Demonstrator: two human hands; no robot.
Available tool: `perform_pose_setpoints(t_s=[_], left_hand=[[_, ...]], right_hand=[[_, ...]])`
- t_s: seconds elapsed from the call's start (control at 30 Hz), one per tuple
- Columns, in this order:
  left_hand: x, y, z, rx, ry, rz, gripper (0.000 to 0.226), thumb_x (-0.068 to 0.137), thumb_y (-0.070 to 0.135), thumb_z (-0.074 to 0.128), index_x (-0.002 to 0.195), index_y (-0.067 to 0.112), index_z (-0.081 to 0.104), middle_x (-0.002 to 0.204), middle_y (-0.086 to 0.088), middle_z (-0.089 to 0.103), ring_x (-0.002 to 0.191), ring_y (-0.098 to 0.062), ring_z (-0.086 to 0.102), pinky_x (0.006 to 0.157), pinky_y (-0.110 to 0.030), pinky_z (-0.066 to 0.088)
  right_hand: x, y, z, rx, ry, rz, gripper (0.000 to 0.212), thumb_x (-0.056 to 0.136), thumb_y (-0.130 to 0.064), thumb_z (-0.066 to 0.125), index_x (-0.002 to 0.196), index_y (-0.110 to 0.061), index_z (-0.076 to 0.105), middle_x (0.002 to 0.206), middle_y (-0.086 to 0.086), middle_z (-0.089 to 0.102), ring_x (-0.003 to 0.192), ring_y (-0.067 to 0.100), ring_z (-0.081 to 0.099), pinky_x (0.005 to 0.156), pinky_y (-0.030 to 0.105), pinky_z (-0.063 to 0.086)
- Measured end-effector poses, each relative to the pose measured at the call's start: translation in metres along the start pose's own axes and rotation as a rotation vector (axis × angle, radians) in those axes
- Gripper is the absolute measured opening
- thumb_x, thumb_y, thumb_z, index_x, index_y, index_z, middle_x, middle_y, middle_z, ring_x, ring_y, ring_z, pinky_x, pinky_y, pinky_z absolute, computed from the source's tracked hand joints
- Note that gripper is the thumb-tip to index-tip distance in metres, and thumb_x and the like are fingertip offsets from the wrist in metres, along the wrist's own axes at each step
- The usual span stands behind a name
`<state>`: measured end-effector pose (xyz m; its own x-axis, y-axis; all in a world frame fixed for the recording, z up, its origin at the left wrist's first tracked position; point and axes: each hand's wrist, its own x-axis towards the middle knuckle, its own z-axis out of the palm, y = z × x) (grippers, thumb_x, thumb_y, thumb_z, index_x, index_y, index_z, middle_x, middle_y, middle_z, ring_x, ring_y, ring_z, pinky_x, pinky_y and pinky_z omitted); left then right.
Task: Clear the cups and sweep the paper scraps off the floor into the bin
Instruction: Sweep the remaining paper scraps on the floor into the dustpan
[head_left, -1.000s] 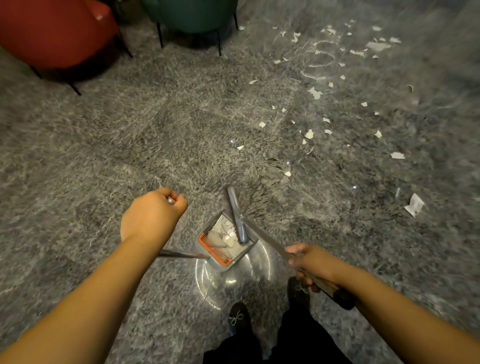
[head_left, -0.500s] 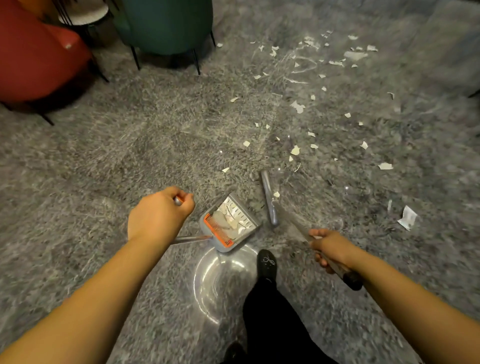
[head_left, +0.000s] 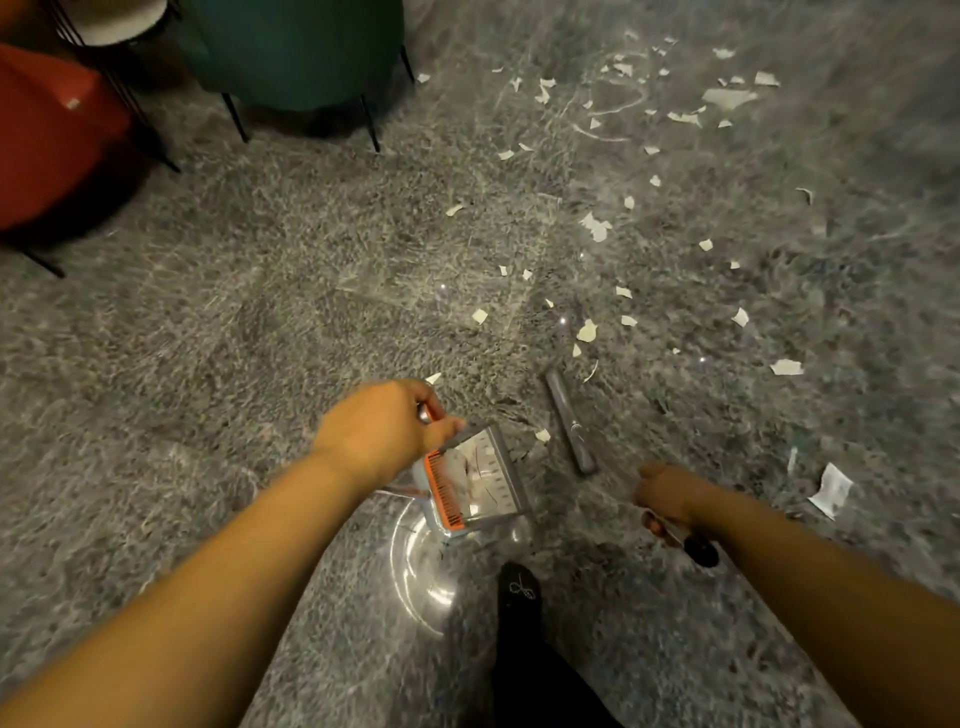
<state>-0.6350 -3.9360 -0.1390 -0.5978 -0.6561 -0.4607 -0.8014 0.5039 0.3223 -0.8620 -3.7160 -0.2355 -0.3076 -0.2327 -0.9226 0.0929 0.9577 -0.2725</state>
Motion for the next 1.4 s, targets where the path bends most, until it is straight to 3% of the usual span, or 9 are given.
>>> perform_pose_setpoints(t_s=[0.1, 0.23, 0.4, 0.5, 0.6, 0.77, 0.97, 1.17, 1.4], left_hand=[[0.019, 0.012, -0.003, 0.059, -0.036, -0.012, 0.036, 0.087, 0.067, 0.053, 0.092, 0.033, 0.062, 0.074, 0.007, 0.066, 0.070, -0.010, 0.060, 0.059, -0.027, 0.047], [0.039, 0.014, -0.010, 0.002, -0.115, -0.034, 0.040, 0.086, 0.070, 0.050, 0.093, 0.033, 0.062, 0.078, 0.006, 0.069, 0.071, -0.010, 0.064, 0.070, -0.031, 0.055], [0.048, 0.015, -0.014, -0.138, -0.237, -0.042, 0.033, 0.089, 0.062, 0.053, 0.091, 0.031, 0.064, 0.068, 0.006, 0.072, 0.059, -0.011, 0.069, 0.075, -0.037, 0.059], [0.053, 0.017, -0.017, -0.024, -0.144, -0.010, 0.034, 0.093, 0.059, 0.051, 0.089, 0.028, 0.065, 0.069, 0.006, 0.068, 0.064, -0.012, 0.065, 0.066, -0.032, 0.056], [0.059, 0.017, -0.019, 0.000, -0.097, -0.006, 0.029, 0.095, 0.057, 0.049, 0.085, 0.031, 0.061, 0.070, 0.007, 0.065, 0.067, -0.010, 0.061, 0.061, -0.028, 0.050], [0.076, 0.012, -0.024, -0.008, -0.086, 0.021, 0.033, 0.096, 0.055, 0.048, 0.078, 0.029, 0.059, 0.066, 0.004, 0.062, 0.067, -0.017, 0.062, 0.058, -0.027, 0.045], [0.088, -0.018, -0.046, -0.041, -0.075, 0.005, 0.026, 0.094, 0.049, 0.053, 0.077, 0.029, 0.059, 0.067, 0.005, 0.060, 0.071, -0.020, 0.061, 0.058, -0.027, 0.041], [0.088, -0.076, -0.071, -0.188, -0.010, -0.023, 0.031, 0.088, 0.035, 0.062, 0.060, 0.025, 0.057, 0.055, 0.005, 0.059, 0.062, -0.018, 0.060, 0.062, -0.030, 0.050], [0.102, -0.128, -0.109, -0.209, 0.084, -0.055, 0.034, 0.087, 0.029, 0.062, 0.054, 0.026, 0.056, 0.046, 0.008, 0.051, 0.058, -0.023, 0.052, 0.059, -0.028, 0.040]], right_hand=[[0.020, -0.012, -0.003, -0.033, -0.029, 0.061, 0.016, 0.096, -0.003, 0.041, 0.094, 0.000, 0.057, 0.061, 0.014, 0.054, 0.045, 0.021, 0.048, 0.045, 0.026, 0.042], [0.033, -0.018, 0.000, -0.057, -0.062, 0.126, 0.018, 0.091, 0.003, 0.042, 0.078, 0.002, 0.053, 0.059, 0.015, 0.055, 0.050, 0.023, 0.049, 0.057, 0.032, 0.044], [0.036, -0.014, 0.012, -0.090, -0.059, 0.096, 0.018, 0.099, -0.003, 0.037, 0.088, 0.000, 0.051, 0.039, 0.005, 0.048, 0.032, 0.015, 0.044, 0.038, 0.021, 0.037], [0.033, -0.014, 0.020, -0.127, -0.097, 0.051, 0.013, 0.097, 0.002, 0.037, 0.105, 0.001, 0.047, 0.040, 0.006, 0.049, 0.032, 0.016, 0.045, 0.041, 0.023, 0.038], [0.028, -0.013, 0.030, -0.101, -0.110, 0.030, 0.011, 0.095, -0.001, 0.040, 0.100, -0.003, 0.049, 0.055, 0.008, 0.046, 0.041, 0.017, 0.043, 0.043, 0.025, 0.038], [0.010, -0.025, 0.048, 0.045, -0.218, 0.089, 0.009, 0.093, -0.003, 0.039, 0.094, -0.003, 0.049, 0.048, 0.008, 0.043, 0.036, 0.014, 0.041, 0.036, 0.021, 0.035], [-0.030, -0.053, 0.079, 0.321, -0.244, 0.160, 0.031, 0.097, -0.006, 0.037, 0.128, -0.009, 0.044, 0.052, 0.003, 0.038, 0.030, 0.006, 0.034, 0.033, 0.010, 0.030], [-0.046, -0.098, 0.099, 0.279, -0.167, 0.014, 0.035, 0.096, -0.002, 0.039, 0.130, -0.001, 0.045, 0.055, 0.006, 0.041, 0.029, 0.006, 0.037, 0.032, 0.013, 0.031], [-0.037, -0.156, 0.100, 0.490, -0.102, 0.013, 0.029, 0.097, -0.004, 0.035, 0.119, -0.020, 0.044, 0.057, 0.006, 0.040, 0.028, 0.006, 0.032, 0.033, 0.009, 0.027]])
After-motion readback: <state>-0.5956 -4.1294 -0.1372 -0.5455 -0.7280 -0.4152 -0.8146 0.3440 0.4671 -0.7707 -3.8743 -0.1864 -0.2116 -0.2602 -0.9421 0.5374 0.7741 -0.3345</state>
